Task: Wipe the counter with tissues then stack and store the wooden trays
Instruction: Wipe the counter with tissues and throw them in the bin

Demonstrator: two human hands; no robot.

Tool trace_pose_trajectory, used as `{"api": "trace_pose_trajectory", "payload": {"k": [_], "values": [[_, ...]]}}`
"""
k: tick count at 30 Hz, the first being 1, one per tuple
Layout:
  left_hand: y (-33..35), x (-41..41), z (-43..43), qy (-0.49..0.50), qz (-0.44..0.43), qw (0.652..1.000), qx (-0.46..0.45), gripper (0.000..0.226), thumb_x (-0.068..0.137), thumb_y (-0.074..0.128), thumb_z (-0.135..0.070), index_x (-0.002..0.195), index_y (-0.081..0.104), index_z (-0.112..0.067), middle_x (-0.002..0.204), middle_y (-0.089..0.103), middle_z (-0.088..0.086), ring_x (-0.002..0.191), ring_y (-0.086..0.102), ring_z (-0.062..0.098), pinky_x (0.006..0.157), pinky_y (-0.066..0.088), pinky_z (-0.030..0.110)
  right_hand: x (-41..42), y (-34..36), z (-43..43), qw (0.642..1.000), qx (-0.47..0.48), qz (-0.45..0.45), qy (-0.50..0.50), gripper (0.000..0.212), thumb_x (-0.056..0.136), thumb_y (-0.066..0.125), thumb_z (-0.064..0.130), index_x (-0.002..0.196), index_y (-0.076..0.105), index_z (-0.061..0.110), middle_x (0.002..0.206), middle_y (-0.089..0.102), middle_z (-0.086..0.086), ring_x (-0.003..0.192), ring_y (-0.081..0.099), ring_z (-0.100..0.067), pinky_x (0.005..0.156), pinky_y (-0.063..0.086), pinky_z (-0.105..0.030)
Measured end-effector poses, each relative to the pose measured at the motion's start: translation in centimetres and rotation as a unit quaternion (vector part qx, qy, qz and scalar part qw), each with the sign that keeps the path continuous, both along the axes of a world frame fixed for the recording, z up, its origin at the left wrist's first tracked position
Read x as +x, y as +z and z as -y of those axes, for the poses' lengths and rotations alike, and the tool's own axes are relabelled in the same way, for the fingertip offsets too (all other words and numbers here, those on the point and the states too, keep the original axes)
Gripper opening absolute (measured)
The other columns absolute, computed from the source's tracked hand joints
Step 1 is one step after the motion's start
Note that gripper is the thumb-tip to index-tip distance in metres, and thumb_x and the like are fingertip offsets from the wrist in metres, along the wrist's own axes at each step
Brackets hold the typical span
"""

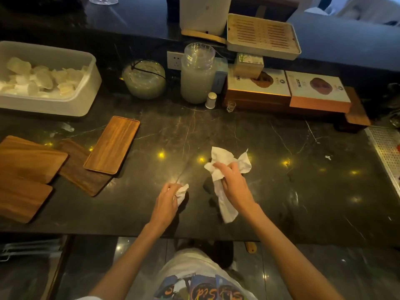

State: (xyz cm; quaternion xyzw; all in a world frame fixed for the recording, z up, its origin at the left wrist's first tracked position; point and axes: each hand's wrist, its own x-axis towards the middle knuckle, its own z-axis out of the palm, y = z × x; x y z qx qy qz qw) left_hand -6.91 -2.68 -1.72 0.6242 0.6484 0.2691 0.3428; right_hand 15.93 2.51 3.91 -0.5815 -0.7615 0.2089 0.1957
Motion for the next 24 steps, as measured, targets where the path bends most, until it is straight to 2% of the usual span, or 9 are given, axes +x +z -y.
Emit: {"api": "trace_pose_trajectory", "payload": {"k": [3,5,6,9,12,16,19,22,24], "values": [[0.8,1.5,0.5,-0.008,-0.016,1.0,0.02,0.024,0.09,0.043,0.006,0.093,0.059,-0.011,0.096,0.048,0.002,0.082,0.051,0.016,0.072,0.045,0.029,2.1,-0.9,2.3,1.0,-0.018,0.01,-0.013,0.027,0.098,0.047,0.014,0.12,0.052,0.027,0.11,0.042,-0.001,0.091,0.052,-0.015,0.075,0.049,-0.021],[1.3,2.4,1.4,-0.012,-0.021,0.999,0.024,0.021,0.089,0.043,0.005,0.088,0.056,-0.012,0.094,0.046,0.003,0.079,0.05,0.017,0.07,0.044,0.03,3.4,-1.6,3.9,0.998,-0.048,0.008,-0.049,0.027,0.096,0.045,0.009,0.117,0.055,0.023,0.111,0.042,-0.004,0.089,0.05,-0.018,0.073,0.046,-0.028],[1.5,2.9,2.0,-0.013,-0.019,1.0,0.02,0.02,0.089,0.044,0.003,0.091,0.056,-0.013,0.096,0.046,0.001,0.08,0.051,0.016,0.07,0.044,0.027,4.0,-1.9,4.7,0.997,-0.047,0.01,-0.055,0.026,0.096,0.045,0.009,0.115,0.055,0.022,0.111,0.042,-0.004,0.088,0.05,-0.017,0.072,0.046,-0.027],[2.1,4.1,4.5,-0.012,-0.005,1.0,-0.004,0.021,0.09,0.049,-0.007,0.106,0.055,-0.019,0.104,0.042,-0.003,0.088,0.05,0.01,0.075,0.041,0.019,5.9,-2.6,7.3,0.998,-0.013,-0.019,-0.057,0.017,0.099,0.042,0.016,0.107,0.055,0.023,0.107,0.039,0.001,0.083,0.049,-0.007,0.069,0.043,-0.012],[2.2,5.5,7.4,0.0,-0.027,0.999,-0.043,0.026,0.091,0.053,-0.012,0.116,0.051,-0.02,0.11,0.038,-0.002,0.101,0.048,0.016,0.09,0.046,0.03,7.5,-3.1,8.6,0.988,0.0,-0.109,-0.11,0.018,0.099,0.043,0.011,0.107,0.058,0.017,0.106,0.041,-0.004,0.083,0.048,-0.006,0.071,0.043,-0.008],[2.2,7.8,12.0,0.055,-0.051,0.995,-0.066,0.03,0.09,0.054,-0.012,0.118,0.05,-0.02,0.113,0.037,0.0,0.104,0.046,0.018,0.095,0.048,0.038,9.8,-2.8,6.9,0.957,-0.008,-0.213,-0.198,0.016,0.101,0.042,0.016,0.111,0.055,0.015,0.112,0.037,-0.006,0.086,0.047,-0.007,0.077,0.049,-0.022],[2.2,9.5,14.7,0.092,-0.032,0.993,-0.071,0.03,0.091,0.054,-0.014,0.119,0.05,-0.023,0.115,0.037,-0.001,0.106,0.048,0.017,0.1,0.047,0.038,11.3,-3.1,5.9,0.939,-0.055,-0.247,-0.233,0.024,0.1,0.045,0.015,0.124,0.048,0.018,0.119,0.029,-0.003,0.091,0.045,-0.008,0.083,0.043,-0.021],[2.3,12.0,15.6,0.07,-0.039,0.993,-0.085,0.036,0.09,0.052,-0.011,0.125,0.049,-0.022,0.12,0.037,0.001,0.112,0.047,0.021,0.104,0.043,0.037,12.0,-3.8,7.1,0.923,-0.109,-0.262,-0.258,0.028,0.098,0.05,0.013,0.126,0.05,0.017,0.125,0.033,-0.007,0.092,0.046,-0.01,0.085,0.041,-0.024],[2.6,14.0,15.0,0.031,-0.046,0.994,-0.094,0.038,0.09,0.052,-0.01,0.127,0.051,-0.02,0.128,0.037,0.004,0.12,0.046,0.024,0.107,0.038,0.032,12.6,-4.3,8.3,0.898,-0.127,-0.299,-0.297,0.028,0.097,0.051,0.01,0.124,0.054,0.016,0.13,0.04,-0.011,0.097,0.047,-0.014,0.087,0.043,-0.026]]}}
